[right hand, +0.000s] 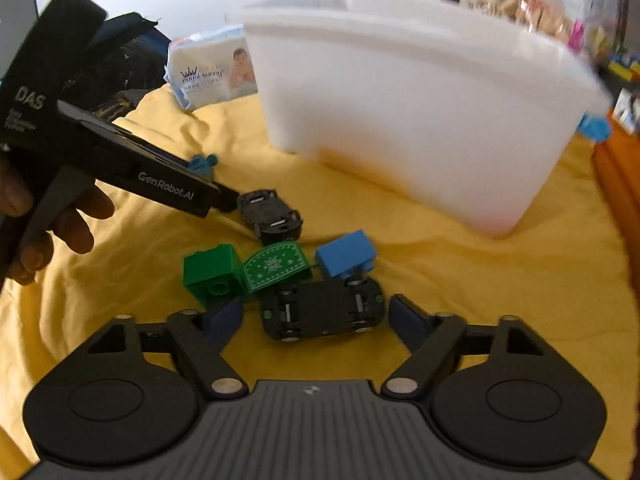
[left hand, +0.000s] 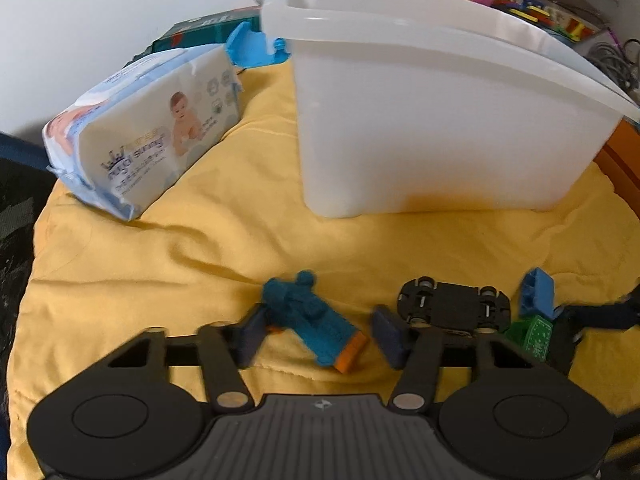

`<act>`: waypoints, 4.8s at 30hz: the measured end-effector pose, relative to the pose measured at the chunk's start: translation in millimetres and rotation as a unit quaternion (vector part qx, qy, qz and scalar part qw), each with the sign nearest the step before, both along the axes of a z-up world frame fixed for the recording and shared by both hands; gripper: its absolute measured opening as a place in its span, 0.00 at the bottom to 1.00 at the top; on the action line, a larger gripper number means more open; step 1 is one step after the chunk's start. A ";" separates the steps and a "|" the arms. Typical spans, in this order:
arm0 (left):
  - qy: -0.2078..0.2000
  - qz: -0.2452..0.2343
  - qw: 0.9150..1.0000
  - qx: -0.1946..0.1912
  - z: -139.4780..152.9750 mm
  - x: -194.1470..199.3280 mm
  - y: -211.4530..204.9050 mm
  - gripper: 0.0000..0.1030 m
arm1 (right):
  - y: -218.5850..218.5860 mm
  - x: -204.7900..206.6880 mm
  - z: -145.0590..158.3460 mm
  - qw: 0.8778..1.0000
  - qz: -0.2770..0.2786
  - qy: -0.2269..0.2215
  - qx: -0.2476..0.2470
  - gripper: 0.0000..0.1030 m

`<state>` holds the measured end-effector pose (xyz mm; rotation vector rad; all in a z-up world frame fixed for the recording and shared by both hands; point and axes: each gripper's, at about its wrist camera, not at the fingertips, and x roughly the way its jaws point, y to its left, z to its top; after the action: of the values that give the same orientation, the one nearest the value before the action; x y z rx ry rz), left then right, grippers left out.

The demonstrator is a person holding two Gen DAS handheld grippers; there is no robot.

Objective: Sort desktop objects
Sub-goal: 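Grasp the blue-orange toy figure with left tool while right grasps a black car, then carry figure and black car into the white bin and open both tools, then grasp the green block with left tool while right grasps the blue block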

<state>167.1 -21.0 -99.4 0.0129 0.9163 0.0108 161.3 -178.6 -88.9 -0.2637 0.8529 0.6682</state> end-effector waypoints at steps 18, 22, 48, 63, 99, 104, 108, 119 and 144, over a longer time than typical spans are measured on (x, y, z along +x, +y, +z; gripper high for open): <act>-0.015 -0.015 1.000 -0.012 22.6 -52.3 4.5 0.54 | -46.3 -33.9 28.0 0.998 -0.036 -0.008 0.045 0.67; 0.027 0.007 1.000 0.012 8.5 -58.8 8.2 0.66 | -50.1 -40.8 26.8 0.998 -0.037 -0.004 0.043 0.67; -0.017 0.012 0.999 -0.026 34.0 -81.0 4.4 0.29 | -54.1 -53.5 37.2 0.997 -0.042 -0.021 0.053 0.67; -0.134 -0.019 0.990 -0.048 153.1 -50.2 -16.1 0.29 | -70.6 -7.9 128.1 0.983 -0.078 -0.117 0.118 0.67; -0.049 -0.087 0.995 0.002 62.3 -74.9 -47.8 0.67 | -64.6 -10.9 69.6 0.995 -0.065 -0.055 0.050 0.87; -0.021 -0.101 0.995 0.003 34.1 -71.3 -60.9 0.57 | -70.1 -19.0 60.2 0.996 -0.065 -0.042 0.033 0.87; 0.001 -0.096 0.995 -0.001 18.9 -58.9 -54.7 0.32 | -73.2 -25.3 58.6 0.997 -0.066 -0.040 0.029 0.87; -0.021 -0.101 0.995 -0.018 29.1 -62.5 -46.7 0.26 | -56.1 -8.6 41.5 0.998 -0.056 -0.023 0.020 0.87; -0.015 -0.071 0.997 -0.021 20.1 -72.1 -25.3 0.38 | -17.1 22.9 12.0 0.998 0.009 -0.047 -0.027 0.65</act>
<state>95.1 -46.2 -79.3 0.0397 0.8839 -0.1406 184.2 -195.7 -76.9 -0.3495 0.7794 0.6448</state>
